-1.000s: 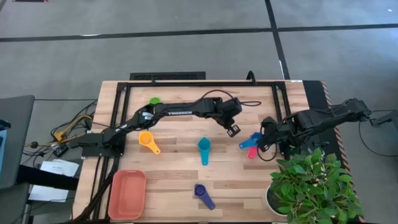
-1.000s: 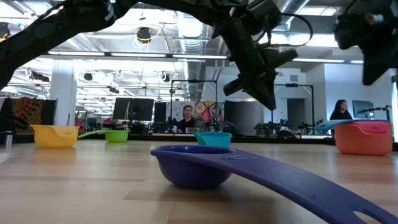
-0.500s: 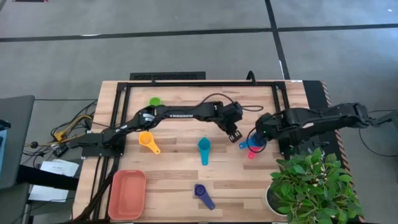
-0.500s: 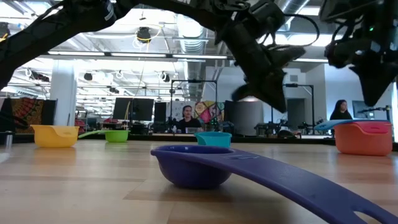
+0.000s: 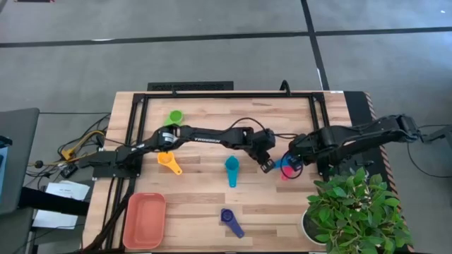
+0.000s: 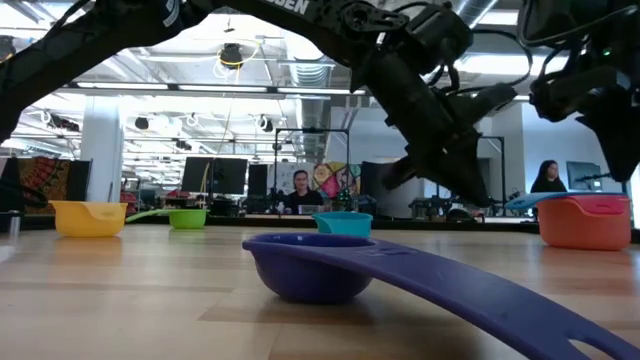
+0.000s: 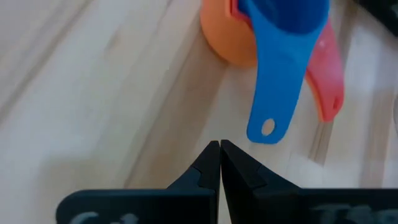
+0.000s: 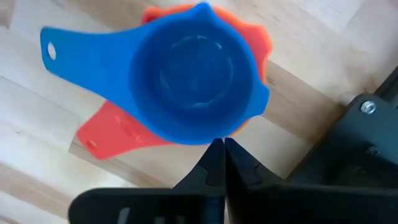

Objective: Nest measuring cups in basket
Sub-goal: Stack the blue measuring cup on top of the pink measuring cup

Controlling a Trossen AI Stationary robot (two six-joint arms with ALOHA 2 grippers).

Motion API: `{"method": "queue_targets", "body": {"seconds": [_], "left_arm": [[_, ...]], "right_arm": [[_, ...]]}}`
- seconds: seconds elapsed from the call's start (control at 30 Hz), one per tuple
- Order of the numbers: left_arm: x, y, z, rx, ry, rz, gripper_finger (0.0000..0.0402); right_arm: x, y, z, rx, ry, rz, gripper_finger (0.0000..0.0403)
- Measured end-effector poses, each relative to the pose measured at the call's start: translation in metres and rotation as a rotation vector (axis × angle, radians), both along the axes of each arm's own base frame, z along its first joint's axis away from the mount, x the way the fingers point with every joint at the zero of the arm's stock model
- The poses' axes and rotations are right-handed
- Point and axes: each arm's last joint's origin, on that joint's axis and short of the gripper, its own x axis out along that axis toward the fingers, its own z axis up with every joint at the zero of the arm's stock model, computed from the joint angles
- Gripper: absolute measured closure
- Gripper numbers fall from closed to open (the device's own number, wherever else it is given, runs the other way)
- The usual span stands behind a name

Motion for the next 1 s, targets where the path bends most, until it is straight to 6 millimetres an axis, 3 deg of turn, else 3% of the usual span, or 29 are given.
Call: {"method": "queue_targets", "body": {"seconds": [0.43, 0.9, 1.0], "left_arm": [[0.003, -0.003, 0.002, -0.008, -0.035, 0.011, 0.0401], [0.006, -0.017, 0.005, 0.045, -0.077, 0.030, 0.0401], [0.009, -0.018, -0.004, 0.030, -0.074, 0.024, 0.0401]], "right_arm": [[0.003, 0.033, -0.005, 0.060, 0.009, 0.189, 0.0394], [0.023, 0.048, -0.022, 0.070, 0.019, 0.084, 0.0397], [0.026, 0.049, -0.023, 0.075, 0.002, 0.086, 0.0397]]}}
